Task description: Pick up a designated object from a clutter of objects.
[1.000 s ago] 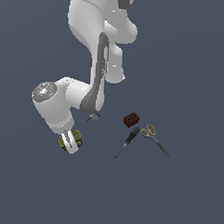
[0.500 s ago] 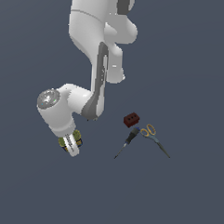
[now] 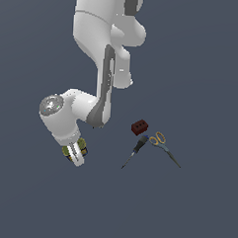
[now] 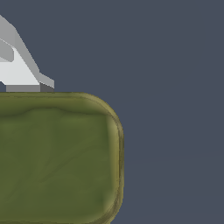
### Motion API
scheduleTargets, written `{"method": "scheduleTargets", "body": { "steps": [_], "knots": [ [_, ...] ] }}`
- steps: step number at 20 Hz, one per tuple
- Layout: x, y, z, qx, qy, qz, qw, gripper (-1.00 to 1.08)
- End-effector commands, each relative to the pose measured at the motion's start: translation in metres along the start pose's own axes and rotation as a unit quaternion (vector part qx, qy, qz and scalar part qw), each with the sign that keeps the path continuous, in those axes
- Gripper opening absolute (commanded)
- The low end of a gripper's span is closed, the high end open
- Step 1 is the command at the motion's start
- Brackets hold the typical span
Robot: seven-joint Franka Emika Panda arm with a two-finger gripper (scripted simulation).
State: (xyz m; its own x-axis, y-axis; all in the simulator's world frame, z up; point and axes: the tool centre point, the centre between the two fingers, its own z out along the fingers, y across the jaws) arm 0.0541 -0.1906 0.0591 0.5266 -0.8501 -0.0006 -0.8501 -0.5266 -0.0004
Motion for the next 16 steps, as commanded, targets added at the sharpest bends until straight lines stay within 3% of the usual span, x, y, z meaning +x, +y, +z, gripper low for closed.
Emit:
{"method": "scheduleTargets", "body": {
  "steps": [1,9,16],
  "knots": [
    [-0.001,0.000,-0.001,0.000,0.000,0.000,1.0000,-1.00],
    [-0.017,-0.002,-0.019,0.000,0.000,0.000,1.0000,-1.00],
    [-0.048,-0.007,-0.057,0.001,0.000,0.000,1.0000,-1.00]
  ]
}}
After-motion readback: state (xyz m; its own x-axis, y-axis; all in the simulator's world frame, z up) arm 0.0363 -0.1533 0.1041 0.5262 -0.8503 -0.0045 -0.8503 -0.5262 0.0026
